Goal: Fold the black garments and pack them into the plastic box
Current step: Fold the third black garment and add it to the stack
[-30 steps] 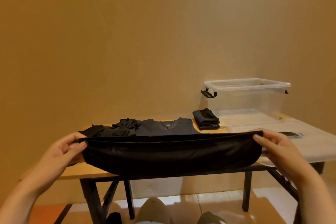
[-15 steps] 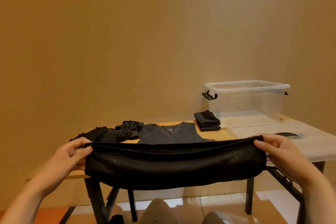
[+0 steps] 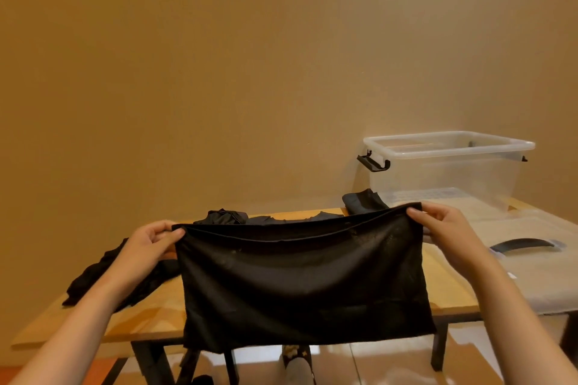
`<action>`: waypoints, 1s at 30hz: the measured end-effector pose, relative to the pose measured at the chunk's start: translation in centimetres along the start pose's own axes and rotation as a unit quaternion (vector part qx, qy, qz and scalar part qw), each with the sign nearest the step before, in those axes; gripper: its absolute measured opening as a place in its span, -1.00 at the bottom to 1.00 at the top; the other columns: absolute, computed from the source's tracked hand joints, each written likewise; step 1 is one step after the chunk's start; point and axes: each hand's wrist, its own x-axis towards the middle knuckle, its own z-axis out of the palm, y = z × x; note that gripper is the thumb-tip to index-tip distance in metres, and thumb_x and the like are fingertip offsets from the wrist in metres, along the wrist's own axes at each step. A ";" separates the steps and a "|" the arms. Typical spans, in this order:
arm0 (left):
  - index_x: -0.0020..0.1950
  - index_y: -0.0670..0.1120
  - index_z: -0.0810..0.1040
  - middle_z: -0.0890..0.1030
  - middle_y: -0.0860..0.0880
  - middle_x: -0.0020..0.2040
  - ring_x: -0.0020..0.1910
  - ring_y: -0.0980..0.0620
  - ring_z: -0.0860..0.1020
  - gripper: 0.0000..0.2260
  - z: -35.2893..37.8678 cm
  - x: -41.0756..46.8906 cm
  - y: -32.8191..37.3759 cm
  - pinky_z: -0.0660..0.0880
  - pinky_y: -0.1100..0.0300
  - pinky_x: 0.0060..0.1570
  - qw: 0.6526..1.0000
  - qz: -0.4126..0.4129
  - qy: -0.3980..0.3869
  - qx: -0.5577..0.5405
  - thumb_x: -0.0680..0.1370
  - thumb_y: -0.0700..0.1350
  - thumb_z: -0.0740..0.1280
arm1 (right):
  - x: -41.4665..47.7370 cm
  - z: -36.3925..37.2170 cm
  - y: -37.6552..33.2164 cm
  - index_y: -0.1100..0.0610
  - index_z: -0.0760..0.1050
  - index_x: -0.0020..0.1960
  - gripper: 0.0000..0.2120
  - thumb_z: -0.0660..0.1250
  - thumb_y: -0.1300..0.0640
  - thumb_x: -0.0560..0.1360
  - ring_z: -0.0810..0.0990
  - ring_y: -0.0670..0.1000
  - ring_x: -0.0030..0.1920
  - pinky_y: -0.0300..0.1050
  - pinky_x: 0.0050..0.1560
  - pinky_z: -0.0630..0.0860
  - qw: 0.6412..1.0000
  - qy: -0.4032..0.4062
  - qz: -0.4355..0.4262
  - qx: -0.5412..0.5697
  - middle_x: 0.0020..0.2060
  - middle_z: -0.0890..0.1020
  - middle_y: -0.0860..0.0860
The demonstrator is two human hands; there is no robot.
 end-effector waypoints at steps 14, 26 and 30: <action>-0.13 -0.21 0.58 0.60 -0.13 -0.25 -0.28 0.00 0.52 -0.87 2.0 21.3 -3.3 0.41 0.17 -0.23 0.984 -0.013 -0.003 0.179 0.60 -0.26 0.30 | 19.4 5.4 5.6 0.21 0.64 -0.02 -0.86 0.31 0.22 0.54 0.62 0.11 -0.09 -0.09 -0.21 0.46 0.918 0.115 -0.008 -0.379 -0.17 0.66 0.10; -0.34 -0.02 0.43 0.49 -0.01 -0.36 -0.30 -0.03 0.47 -0.73 4.8 26.5 -10.1 0.30 0.12 -0.28 0.931 -0.064 0.036 0.356 0.55 -0.08 0.35 | 25.0 7.4 13.5 0.21 0.44 -0.04 -0.97 0.24 0.28 0.53 0.52 0.17 -0.24 -0.05 -0.34 0.45 0.848 0.127 -0.005 -0.515 -0.22 0.58 0.15; -0.04 -0.05 0.61 0.57 0.02 -0.20 -0.06 -0.08 0.56 -0.87 5.6 26.2 -10.6 0.43 0.07 -0.03 0.898 -0.071 0.004 0.434 0.59 -0.04 0.30 | 25.0 8.3 14.4 0.21 0.40 0.03 -0.90 0.26 0.22 0.53 0.51 0.18 -0.14 -0.04 -0.33 0.44 0.815 0.095 -0.003 -0.571 -0.09 0.54 0.16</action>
